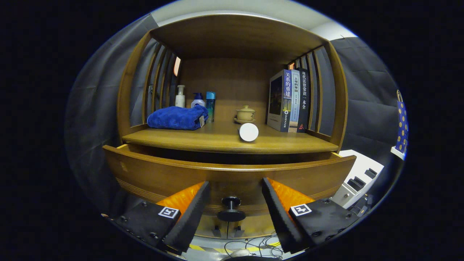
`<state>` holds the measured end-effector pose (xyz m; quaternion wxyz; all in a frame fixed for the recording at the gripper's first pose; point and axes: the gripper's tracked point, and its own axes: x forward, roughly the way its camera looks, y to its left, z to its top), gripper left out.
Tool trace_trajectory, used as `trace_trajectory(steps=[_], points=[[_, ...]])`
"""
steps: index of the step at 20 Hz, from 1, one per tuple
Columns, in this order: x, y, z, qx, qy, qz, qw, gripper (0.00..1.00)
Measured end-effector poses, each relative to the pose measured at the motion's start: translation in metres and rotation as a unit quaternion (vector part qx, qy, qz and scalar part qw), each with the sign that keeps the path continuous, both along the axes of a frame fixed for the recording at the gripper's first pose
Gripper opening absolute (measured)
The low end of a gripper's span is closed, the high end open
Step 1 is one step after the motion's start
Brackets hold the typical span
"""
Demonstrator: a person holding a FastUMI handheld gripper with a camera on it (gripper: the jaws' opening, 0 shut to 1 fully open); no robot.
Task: Pull open the drawer, take out the items inside it, and place them on the countertop above the cabinet.
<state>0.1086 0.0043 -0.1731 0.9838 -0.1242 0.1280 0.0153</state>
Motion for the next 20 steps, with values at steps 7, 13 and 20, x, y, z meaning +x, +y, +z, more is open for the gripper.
trace_trajectory(steps=[7, 13, 20], points=[[0.018, 0.000, -0.002, 0.012, 0.009, -0.004, 1.000, 0.96], [0.040, 0.005, 0.004, -0.013, -0.006, 0.004, 1.000, 0.96], [0.040, -0.005, 0.034, -0.010, -0.031, -0.003, 0.999, 0.99]])
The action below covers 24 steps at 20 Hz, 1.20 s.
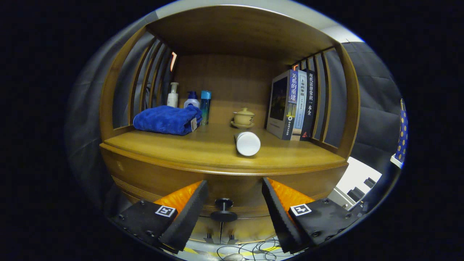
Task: Pull open the drawer, take out the items inside it, and place them on the countertop above the cabinet.
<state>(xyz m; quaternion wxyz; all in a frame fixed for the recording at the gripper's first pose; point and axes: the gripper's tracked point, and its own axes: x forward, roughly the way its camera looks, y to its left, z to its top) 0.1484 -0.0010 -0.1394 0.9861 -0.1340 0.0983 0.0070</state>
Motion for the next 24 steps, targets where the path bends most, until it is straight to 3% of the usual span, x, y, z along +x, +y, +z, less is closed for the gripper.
trace_trajectory(steps=[15, 20, 24], points=[[-0.061, 0.002, 0.239, 0.064, -0.102, 0.052, 0.991, 0.98], [-0.080, 0.023, 0.300, 0.084, -0.116, 0.089, 0.986, 0.98], [-0.096, 0.033, 0.335, 0.064, -0.128, 0.100, 0.985, 0.98]])
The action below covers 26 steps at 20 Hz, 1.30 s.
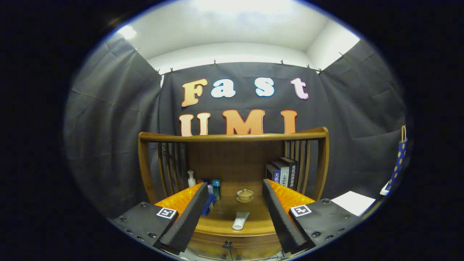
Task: Pull open the drawer, take out the items inside it, and place them on the countertop above the cabinet.
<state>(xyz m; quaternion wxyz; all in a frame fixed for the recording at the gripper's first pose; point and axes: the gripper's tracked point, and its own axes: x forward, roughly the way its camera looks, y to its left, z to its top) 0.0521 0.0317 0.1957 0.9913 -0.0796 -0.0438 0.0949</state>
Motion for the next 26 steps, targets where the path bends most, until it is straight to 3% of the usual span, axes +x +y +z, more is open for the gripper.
trace_trajectory(steps=[26], points=[[0.000, 0.007, -0.003, 0.000, 0.002, -0.001, 1.000, 0.98]])
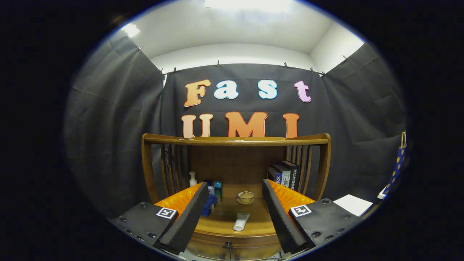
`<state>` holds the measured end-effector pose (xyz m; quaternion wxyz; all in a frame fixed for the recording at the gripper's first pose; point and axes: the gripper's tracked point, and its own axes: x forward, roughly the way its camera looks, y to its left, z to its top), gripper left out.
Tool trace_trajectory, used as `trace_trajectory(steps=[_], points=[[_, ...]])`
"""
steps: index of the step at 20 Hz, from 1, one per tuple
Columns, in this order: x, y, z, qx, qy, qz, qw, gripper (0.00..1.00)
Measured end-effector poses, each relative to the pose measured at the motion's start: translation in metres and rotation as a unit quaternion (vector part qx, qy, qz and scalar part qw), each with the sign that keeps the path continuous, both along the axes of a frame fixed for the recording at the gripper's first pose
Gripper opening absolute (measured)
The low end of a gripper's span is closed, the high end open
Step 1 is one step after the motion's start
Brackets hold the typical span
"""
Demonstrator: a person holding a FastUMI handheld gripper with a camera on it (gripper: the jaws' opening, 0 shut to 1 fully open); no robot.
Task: Pull open the drawer, take out the items inside it, and place them on the countertop above the cabinet.
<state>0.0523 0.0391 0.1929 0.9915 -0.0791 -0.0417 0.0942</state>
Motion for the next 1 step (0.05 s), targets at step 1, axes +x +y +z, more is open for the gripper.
trace_trajectory(steps=[1], points=[[0.0019, -0.0006, 0.0001, 0.000, 0.000, 0.000, 1.000, 0.98]])
